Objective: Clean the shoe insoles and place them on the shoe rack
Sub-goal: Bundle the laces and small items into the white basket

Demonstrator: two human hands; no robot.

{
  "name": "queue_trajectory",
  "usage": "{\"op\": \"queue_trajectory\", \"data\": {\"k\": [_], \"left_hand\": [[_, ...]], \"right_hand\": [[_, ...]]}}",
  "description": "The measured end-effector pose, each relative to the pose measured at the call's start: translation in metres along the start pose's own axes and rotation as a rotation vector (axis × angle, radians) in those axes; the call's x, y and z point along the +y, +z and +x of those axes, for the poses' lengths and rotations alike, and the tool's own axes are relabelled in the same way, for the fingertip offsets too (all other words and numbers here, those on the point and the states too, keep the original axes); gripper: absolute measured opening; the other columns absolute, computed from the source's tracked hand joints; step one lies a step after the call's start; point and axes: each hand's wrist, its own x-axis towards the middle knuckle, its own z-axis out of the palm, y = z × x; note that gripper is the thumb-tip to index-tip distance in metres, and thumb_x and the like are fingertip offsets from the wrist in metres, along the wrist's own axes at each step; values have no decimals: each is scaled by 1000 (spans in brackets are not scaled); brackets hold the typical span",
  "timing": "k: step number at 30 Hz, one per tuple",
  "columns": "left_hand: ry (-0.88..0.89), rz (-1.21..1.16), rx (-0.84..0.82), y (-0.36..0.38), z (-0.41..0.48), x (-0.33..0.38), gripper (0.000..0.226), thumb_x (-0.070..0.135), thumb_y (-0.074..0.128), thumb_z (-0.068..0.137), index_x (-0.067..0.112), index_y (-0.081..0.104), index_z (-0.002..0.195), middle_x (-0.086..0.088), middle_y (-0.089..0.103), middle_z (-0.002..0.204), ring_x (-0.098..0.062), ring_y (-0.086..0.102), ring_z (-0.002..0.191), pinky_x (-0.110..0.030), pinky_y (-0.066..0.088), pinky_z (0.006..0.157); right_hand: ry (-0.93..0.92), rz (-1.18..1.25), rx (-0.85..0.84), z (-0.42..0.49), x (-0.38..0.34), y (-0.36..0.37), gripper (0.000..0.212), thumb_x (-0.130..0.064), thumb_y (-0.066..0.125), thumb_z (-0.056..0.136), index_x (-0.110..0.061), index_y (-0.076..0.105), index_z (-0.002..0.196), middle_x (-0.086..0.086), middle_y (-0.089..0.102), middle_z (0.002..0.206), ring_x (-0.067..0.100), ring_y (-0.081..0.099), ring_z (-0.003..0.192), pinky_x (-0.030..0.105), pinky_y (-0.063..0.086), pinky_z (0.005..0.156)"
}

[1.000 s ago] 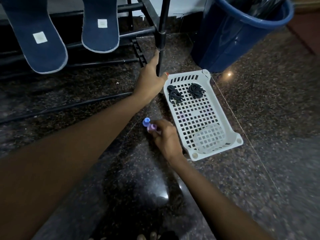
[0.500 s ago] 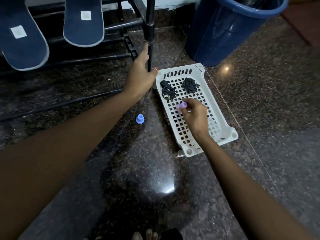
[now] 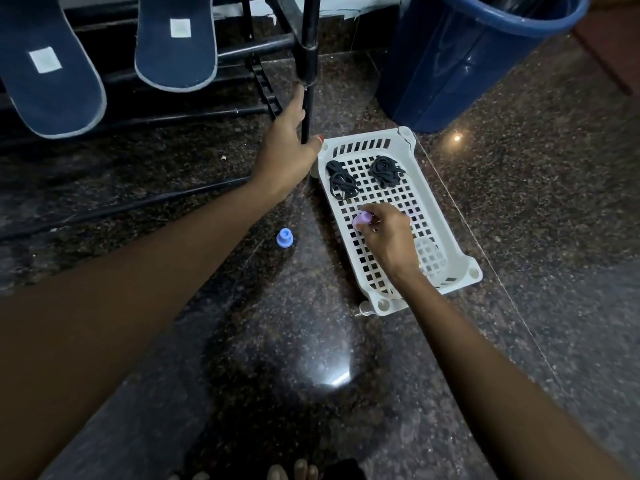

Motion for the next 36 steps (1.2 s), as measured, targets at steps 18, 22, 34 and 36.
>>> {"op": "queue_trajectory", "data": {"k": [18, 22, 34, 36], "left_hand": [[-29, -16, -58, -7, 2, 3, 74, -2, 53, 94, 7, 8, 152, -13, 21, 157, -20, 23, 144, -15, 26, 100], [-17, 2, -76, -8, 3, 2, 76, -1, 53, 93, 8, 6, 152, -15, 20, 157, -21, 23, 144, -14, 25, 99], [-2, 36, -77, -4, -1, 4, 76, 1, 52, 95, 11, 4, 152, -9, 20, 158, 3, 55, 94, -6, 34, 71], [-7, 36, -65, -3, -1, 3, 77, 2, 53, 94, 12, 4, 152, -9, 19, 158, -9, 54, 116, -7, 35, 80]], "right_hand": [[-197, -146, -203, -18, -59, 63, 26, -4, 61, 81, -4, 62, 107, 15, 56, 105, 33, 51, 102, 35, 43, 63], [-211, -223, -252, -19, -57, 71, 25, -6, 56, 86, -5, 61, 111, 14, 55, 110, 33, 50, 103, 29, 32, 62], [-236, -209, -292, -18, -58, 76, 22, 4, 51, 84, 3, 60, 104, 18, 54, 109, 36, 49, 102, 41, 43, 74], [-257, -151, -239, -16, -58, 72, 17, 9, 54, 78, 5, 61, 93, 19, 57, 99, 37, 52, 94, 41, 44, 70]]}}
